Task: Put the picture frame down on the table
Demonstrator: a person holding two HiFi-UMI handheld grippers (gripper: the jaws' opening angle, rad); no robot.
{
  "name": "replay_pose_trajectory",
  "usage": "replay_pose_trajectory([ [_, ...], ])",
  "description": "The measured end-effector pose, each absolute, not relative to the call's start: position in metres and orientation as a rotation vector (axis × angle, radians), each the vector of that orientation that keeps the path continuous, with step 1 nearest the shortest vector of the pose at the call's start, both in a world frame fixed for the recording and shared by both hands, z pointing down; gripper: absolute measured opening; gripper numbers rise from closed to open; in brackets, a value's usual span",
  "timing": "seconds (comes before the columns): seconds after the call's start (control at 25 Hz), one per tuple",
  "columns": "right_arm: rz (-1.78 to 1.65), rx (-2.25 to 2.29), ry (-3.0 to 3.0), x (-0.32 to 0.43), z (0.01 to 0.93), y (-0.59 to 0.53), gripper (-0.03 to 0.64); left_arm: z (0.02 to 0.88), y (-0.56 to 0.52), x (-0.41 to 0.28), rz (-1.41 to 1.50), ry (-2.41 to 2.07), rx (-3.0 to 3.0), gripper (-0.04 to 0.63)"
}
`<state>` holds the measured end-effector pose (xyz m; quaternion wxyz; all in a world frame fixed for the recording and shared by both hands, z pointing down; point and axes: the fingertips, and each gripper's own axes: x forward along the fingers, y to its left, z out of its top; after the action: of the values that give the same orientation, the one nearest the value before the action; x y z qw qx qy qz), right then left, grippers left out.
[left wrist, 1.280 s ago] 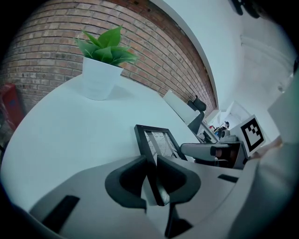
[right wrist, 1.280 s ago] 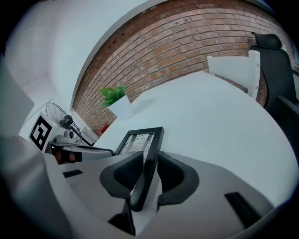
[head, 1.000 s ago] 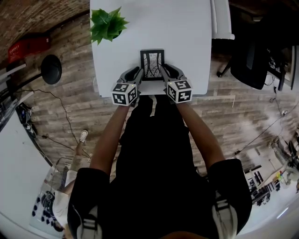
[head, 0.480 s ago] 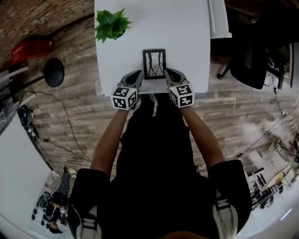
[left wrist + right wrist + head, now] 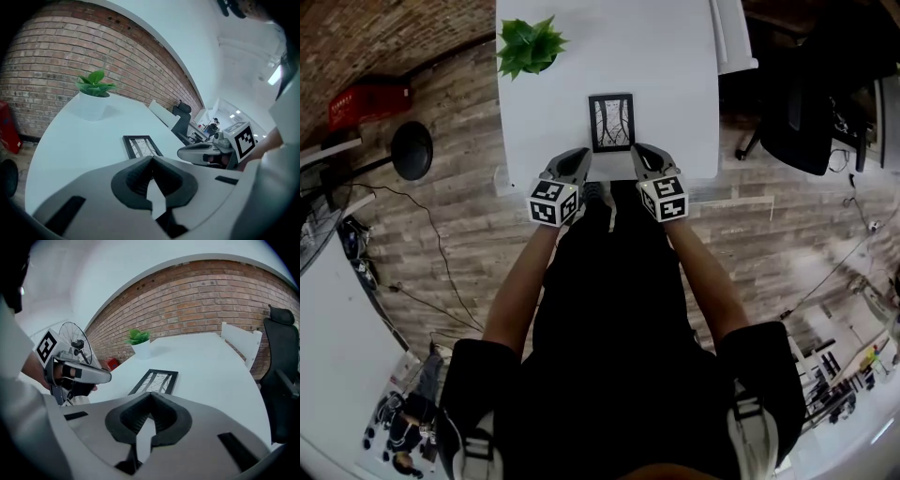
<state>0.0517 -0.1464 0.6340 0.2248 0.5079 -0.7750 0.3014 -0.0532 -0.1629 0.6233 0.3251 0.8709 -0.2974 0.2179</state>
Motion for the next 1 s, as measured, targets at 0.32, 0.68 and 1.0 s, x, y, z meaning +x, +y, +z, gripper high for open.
replay_pose_trajectory([
  [0.32,0.805,1.447,-2.15,0.044,0.62,-0.118,-0.003,0.612,-0.131,-0.064,0.574,-0.756,2.311,0.021],
  [0.68,0.801,1.563,-2.119,0.04,0.608,-0.09,-0.005,0.599,-0.101,-0.076,0.558,-0.728,2.346,0.021],
  [1.0,0.787,1.586,-2.107,0.039,0.602,-0.061,-0.005,0.588,-0.08,-0.083,0.558,-0.707,2.379,0.021],
])
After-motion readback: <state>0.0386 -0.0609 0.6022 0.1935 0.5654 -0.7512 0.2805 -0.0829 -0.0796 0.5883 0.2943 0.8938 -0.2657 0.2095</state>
